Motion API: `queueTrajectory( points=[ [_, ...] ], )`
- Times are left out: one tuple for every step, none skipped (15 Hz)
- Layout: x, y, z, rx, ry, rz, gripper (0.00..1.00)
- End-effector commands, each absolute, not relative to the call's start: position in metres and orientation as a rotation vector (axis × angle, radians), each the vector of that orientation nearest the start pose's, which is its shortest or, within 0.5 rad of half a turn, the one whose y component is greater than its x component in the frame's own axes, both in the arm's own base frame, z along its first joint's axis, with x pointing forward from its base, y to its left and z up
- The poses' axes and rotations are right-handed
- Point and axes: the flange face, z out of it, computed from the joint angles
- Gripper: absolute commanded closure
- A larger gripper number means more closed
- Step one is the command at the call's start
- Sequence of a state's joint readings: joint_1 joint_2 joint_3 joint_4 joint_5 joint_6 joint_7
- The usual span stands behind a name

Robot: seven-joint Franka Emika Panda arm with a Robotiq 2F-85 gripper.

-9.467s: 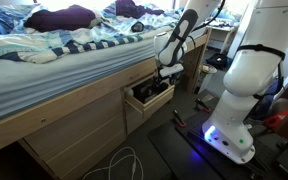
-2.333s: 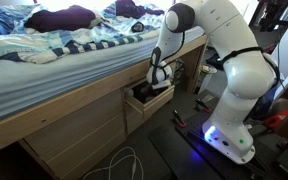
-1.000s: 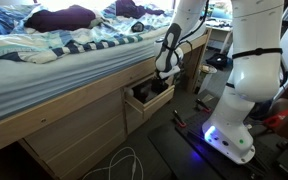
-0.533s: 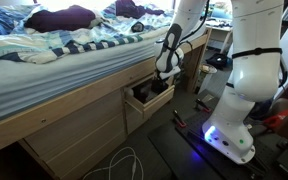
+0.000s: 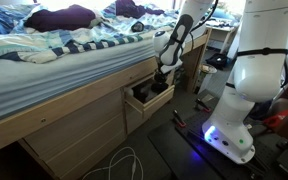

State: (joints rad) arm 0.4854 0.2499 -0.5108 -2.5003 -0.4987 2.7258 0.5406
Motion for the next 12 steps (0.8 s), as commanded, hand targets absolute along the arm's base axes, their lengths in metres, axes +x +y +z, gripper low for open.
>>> queueTrajectory(
  points=[
    [0.446, 0.004, 0.259, -3.517, 0.202, -0.155, 0.97],
    [0.442, 0.007, 0.273, -3.542, 0.214, -0.166, 0.97],
    [0.439, 0.012, 0.284, -3.558, 0.218, -0.166, 0.97],
    [0.435, 0.016, 0.296, -3.563, 0.221, -0.17, 0.97],
    [0.432, 0.021, 0.308, -3.567, 0.225, -0.18, 0.97],
    [0.429, 0.024, 0.318, -3.569, 0.222, -0.191, 0.97],
    [0.426, 0.027, 0.327, -3.567, 0.221, -0.214, 0.97],
    [0.424, 0.029, 0.334, -3.564, 0.227, -0.239, 0.97],
    [0.421, 0.029, 0.343, -3.557, 0.236, -0.268, 0.97],
    [0.42, 0.029, 0.349, -3.544, 0.242, -0.303, 0.97],
    [0.42, 0.028, 0.354, -3.53, 0.269, -0.348, 0.97],
    [0.421, 0.025, 0.36, -3.509, 0.29, -0.391, 0.97]
  ],
)
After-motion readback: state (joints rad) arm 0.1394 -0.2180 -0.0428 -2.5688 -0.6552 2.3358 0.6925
